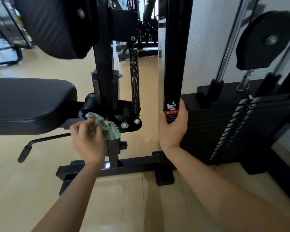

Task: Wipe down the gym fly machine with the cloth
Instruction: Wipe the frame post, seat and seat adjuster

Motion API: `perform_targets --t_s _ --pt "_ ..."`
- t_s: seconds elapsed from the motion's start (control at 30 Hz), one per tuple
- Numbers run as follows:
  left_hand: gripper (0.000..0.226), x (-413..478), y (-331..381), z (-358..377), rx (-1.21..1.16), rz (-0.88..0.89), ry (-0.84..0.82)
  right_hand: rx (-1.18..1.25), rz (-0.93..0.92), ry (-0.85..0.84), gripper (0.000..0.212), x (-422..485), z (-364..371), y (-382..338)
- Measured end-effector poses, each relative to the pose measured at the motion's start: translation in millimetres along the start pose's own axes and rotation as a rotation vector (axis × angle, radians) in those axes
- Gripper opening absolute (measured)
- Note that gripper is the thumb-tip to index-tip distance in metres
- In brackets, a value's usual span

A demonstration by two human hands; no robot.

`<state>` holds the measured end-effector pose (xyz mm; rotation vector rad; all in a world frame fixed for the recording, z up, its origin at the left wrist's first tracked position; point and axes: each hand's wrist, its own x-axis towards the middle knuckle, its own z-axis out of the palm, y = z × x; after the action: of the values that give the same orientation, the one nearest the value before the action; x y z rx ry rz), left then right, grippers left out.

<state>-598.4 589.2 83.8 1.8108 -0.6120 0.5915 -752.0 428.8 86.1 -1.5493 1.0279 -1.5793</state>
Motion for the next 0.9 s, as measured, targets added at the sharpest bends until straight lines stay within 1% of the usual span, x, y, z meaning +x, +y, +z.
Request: perform_targets --t_s 0.1,0.17,0.23,0.33,0.4,0.5,0.67,0.73,0.83,0.9 --pt "0.022 4 3 -3 -0.043 -0.042 0.042 0.004 0.009 -0.001 0.071 0 -1 0" --pt "0.023 0 11 2 -0.061 -0.072 0.012 -0.003 0.008 0.002 0.071 0 -1 -2" --pt "0.025 -9 19 8 -0.069 -0.05 -0.072 -0.01 0.008 0.004 0.071 0 -1 -3" --pt "0.024 -26 24 16 -0.016 0.044 -0.24 0.005 0.024 -0.009 0.069 0 -3 -6" --pt "0.023 -30 23 17 0.006 0.042 -0.286 0.014 0.032 -0.015 0.068 0 -5 -8" --pt "0.02 -26 18 12 -0.014 -0.037 -0.22 0.036 0.047 -0.024 0.066 1 -8 -12" --pt "0.023 -4 10 0 -0.066 -0.255 0.074 0.039 0.053 -0.032 0.066 1 -10 -15" --pt "0.024 8 7 -1 -0.122 -0.313 0.138 0.036 0.054 -0.027 0.066 1 -9 -14" --pt "0.026 9 9 2 -0.177 -0.327 0.12 0.024 0.05 -0.026 0.066 1 -9 -13" --pt "0.029 -1 14 5 -0.219 -0.311 0.055 0.028 0.049 -0.026 0.066 1 -9 -12"
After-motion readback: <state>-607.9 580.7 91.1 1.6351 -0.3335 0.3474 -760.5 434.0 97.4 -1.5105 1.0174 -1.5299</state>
